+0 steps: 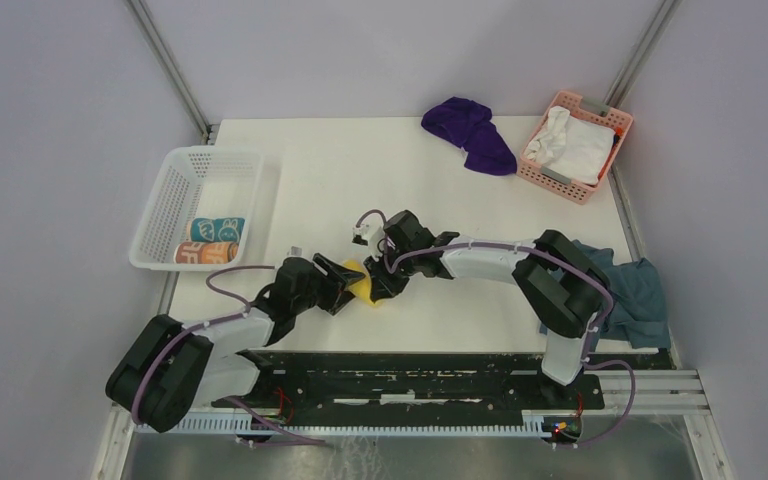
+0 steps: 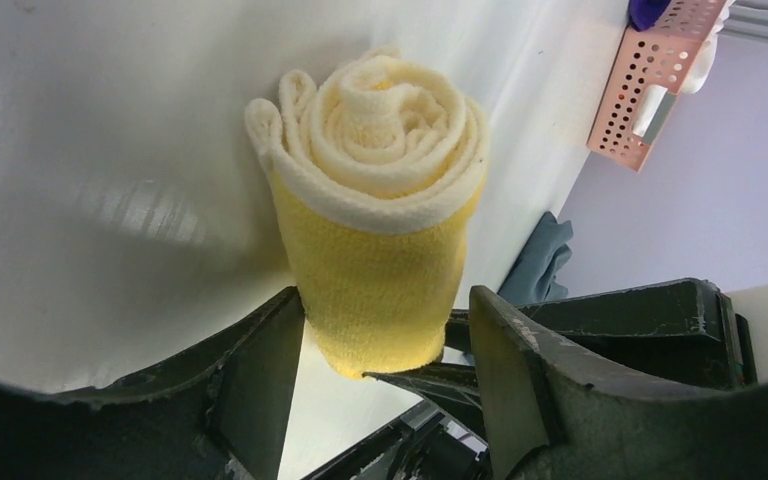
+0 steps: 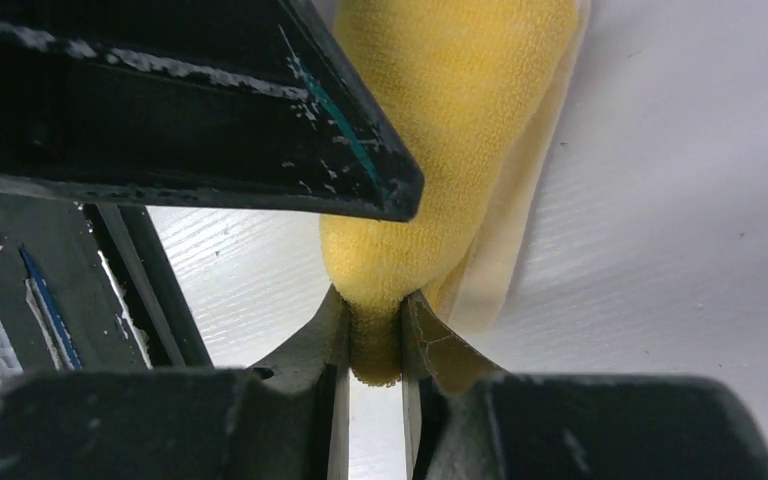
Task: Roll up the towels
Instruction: Pick up the towel at the center of the board.
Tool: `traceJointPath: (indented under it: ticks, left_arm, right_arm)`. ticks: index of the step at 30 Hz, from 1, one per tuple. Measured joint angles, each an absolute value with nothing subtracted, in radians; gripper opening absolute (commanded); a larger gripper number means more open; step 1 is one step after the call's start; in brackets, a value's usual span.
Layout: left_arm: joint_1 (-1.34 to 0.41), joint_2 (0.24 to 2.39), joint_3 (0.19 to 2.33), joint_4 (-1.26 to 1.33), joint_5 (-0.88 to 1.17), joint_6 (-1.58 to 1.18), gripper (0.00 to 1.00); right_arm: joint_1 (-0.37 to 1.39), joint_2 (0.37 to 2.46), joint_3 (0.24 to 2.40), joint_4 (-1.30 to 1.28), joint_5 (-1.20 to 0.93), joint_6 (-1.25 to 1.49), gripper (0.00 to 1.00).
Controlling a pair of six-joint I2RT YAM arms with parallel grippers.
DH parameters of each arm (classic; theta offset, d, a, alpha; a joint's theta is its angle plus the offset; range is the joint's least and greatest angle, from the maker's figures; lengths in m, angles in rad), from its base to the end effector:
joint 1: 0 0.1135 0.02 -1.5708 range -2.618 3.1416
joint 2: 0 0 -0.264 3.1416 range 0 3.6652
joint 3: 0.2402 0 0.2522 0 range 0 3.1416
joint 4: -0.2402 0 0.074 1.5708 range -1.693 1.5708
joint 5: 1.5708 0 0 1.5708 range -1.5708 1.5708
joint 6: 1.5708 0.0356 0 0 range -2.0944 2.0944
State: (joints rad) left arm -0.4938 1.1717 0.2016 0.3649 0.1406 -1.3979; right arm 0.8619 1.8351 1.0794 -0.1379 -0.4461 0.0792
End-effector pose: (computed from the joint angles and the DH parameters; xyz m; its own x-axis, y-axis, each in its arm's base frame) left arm 0.1695 -0.0969 0.1264 -0.6485 -0.7586 -0.0629 -0.3953 0.4062 -0.8238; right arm 0.2324 0.2946 0.1613 -0.5739 -0.5595 -0.5980 -0.8179 0.4277 0.3848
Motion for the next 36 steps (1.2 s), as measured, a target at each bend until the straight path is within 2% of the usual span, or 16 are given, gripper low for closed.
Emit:
traceJointPath:
  ticks: [10,18,20,24,27,36]
  left_arm:
    - [-0.507,1.288,0.202,0.465,0.142,-1.399,0.62]
    - [-0.512,1.344,0.201,0.525,0.129,-1.406,0.41]
    - [-0.513,1.346,0.2,0.527,0.122,-1.41,0.37]
    - [-0.517,1.334,0.202,0.515,0.105,-1.41,0.33]
    - [-0.511,1.306,0.221,0.459,0.098,-1.409,0.31]
    - [-0.317,1.239,0.402,0.263,0.116,-1.377,0.3]
  right_arm:
    - [0.862,1.864,1.103,-0.128,-0.48,0.113,0.19]
    - [0.859,1.878,1.116,-0.13,-0.483,0.141,0.22]
    - [0.859,1.878,1.116,-0.129,-0.482,0.147,0.28]
    - [0.86,1.863,1.11,-0.129,-0.47,0.162,0.49]
    - [0.86,1.808,1.078,-0.132,-0.452,0.166,0.6]
    - [0.825,1.482,0.951,-0.168,-0.301,0.173,0.96]
